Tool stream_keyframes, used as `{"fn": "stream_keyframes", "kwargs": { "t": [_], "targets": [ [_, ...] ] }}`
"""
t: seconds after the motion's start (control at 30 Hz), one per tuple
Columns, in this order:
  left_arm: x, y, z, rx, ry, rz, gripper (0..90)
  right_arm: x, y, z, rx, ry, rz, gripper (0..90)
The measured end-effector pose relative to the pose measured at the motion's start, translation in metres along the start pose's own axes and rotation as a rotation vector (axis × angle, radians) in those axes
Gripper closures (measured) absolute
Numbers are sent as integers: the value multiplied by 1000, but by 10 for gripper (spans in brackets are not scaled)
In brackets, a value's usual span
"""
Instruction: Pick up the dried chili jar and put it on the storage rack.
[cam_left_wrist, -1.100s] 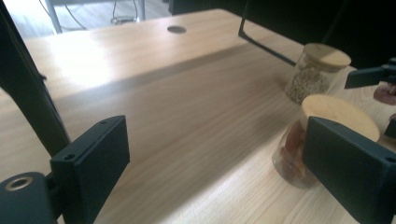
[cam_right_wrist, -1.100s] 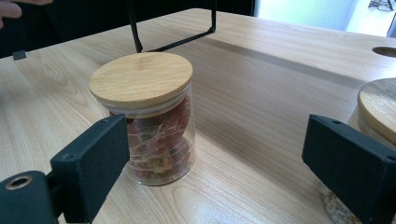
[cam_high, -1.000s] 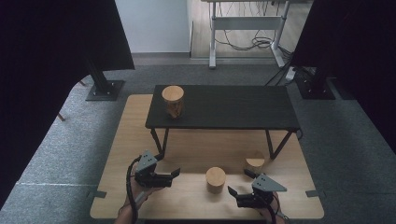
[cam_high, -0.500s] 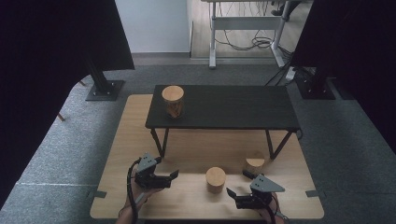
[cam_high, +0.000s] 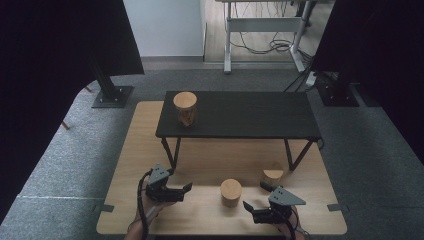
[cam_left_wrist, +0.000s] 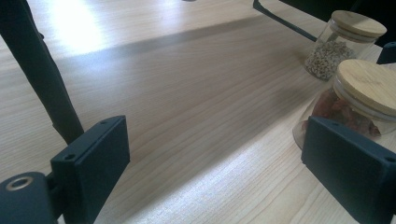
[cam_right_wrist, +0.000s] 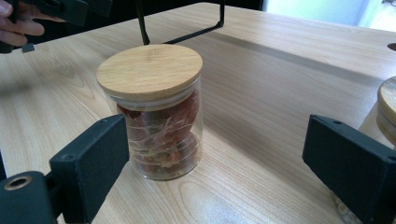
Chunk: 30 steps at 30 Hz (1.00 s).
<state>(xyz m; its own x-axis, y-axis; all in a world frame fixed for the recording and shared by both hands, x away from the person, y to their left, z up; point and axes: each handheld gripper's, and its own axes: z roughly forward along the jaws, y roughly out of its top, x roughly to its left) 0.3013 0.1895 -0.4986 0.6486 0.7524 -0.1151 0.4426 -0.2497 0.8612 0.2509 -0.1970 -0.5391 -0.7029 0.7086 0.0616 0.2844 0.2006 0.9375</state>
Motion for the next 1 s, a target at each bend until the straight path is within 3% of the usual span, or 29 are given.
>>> {"fn": "stream_keyframes", "kwargs": {
  "t": [0.5, 1.0],
  "targets": [
    [3, -3, 3, 8, -4, -5, 75, 3, 2, 0, 14, 66, -4, 62],
    [-1, -3, 10, 21, -21, 0, 74, 11, 2, 1, 42, 113, -49, 53]
  ]
}}
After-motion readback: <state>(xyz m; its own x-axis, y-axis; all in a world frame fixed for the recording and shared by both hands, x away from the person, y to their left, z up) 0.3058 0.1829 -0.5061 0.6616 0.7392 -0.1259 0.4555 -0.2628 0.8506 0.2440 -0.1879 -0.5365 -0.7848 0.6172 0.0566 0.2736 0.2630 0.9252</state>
